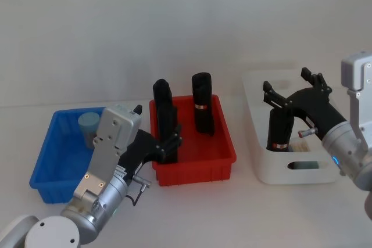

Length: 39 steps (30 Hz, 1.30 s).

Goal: Pick the cotton swabs from the blue box and place them into the white box.

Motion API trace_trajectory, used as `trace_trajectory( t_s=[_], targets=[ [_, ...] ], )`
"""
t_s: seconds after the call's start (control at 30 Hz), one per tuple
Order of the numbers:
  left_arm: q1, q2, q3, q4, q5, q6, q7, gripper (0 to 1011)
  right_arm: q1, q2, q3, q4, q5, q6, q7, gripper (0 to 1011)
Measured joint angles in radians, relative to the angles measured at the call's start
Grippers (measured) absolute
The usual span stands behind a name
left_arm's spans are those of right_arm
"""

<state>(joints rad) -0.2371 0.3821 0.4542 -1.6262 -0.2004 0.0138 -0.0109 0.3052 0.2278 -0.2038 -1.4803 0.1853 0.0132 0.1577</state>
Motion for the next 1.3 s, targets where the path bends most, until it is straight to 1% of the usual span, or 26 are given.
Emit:
trace_trajectory(
  t_s=[0.23, 0.47, 0.57, 0.73, 0.87, 1.07, 1.3],
  targets=[
    [0.0, 0.0, 0.0, 0.0, 0.0, 0.0, 0.0, 1004, -0.056, 0.019, -0.004, -0.05, 0.018, 0.004, -0.016, 1002],
    [0.0, 0.0, 0.0, 0.0, 0.0, 0.0, 0.0, 1004, -0.127, 0.044, -0.009, -0.114, 0.041, 0.009, -0.037, 1002],
    [0.0, 0.0, 0.0, 0.0, 0.0, 0.0, 0.0, 1004, -0.149, 0.051, -0.011, -0.134, 0.048, 0.01, -0.043, 1002],
    [0.0, 0.0, 0.0, 0.0, 0.0, 0.0, 0.0, 1004, -0.208, 0.072, -0.015, -0.187, 0.067, 0.014, -0.059, 1002],
    [0.0, 0.0, 0.0, 0.0, 0.0, 0.0, 0.0, 1004, -0.236, 0.081, -0.016, -0.212, 0.076, 0.016, -0.067, 1002],
    [0.0, 0.0, 0.0, 0.0, 0.0, 0.0, 0.0, 1004, -0.293, 0.101, -0.02, -0.263, 0.094, 0.02, -0.084, 1002],
    [0.0, 0.0, 0.0, 0.0, 0.0, 0.0, 0.0, 1004, -0.317, 0.109, -0.022, -0.284, 0.102, 0.021, -0.091, 1002]
  ],
)
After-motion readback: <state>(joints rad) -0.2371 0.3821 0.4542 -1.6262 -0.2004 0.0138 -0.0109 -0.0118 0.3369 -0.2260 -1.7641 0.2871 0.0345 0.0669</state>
